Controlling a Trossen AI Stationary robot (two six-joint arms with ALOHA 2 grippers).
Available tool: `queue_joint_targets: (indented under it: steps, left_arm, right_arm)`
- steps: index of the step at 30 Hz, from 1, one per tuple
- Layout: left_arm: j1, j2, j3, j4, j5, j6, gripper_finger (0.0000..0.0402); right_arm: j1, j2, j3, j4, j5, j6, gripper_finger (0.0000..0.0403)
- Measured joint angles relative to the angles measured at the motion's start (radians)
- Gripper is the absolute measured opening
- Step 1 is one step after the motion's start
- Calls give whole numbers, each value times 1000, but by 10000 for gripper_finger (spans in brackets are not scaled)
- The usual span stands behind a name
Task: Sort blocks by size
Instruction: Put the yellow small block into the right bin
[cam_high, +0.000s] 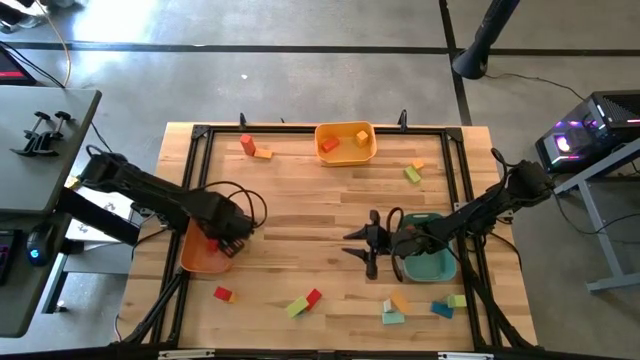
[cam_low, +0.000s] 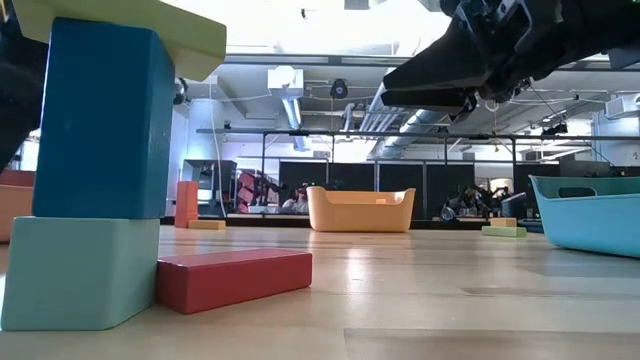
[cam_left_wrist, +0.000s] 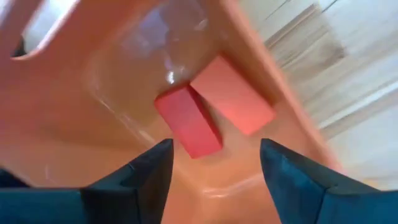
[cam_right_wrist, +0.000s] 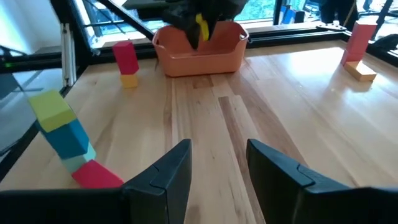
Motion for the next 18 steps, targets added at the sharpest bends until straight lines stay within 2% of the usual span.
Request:
queue_joint_targets:
  steps: [4, 7, 10, 18]
  left_arm:
    - [-16, -32, 76, 8, -62, -22, 228]
    - [-46, -45, 141, 52, -172, -27, 229]
    - [-92, -49, 182, 173, -316, 17, 229]
    - [-219, -12, 184, 712, -642, 428, 229]
  right_arm:
    - [0, 0, 0, -22, -54, -44, 151]
    - [0, 0, 0, -29, -98, -93, 151]
    - [3, 0, 0, -27, -134, -132, 151]
    - [37, 0, 0, 85, -131, -261, 151]
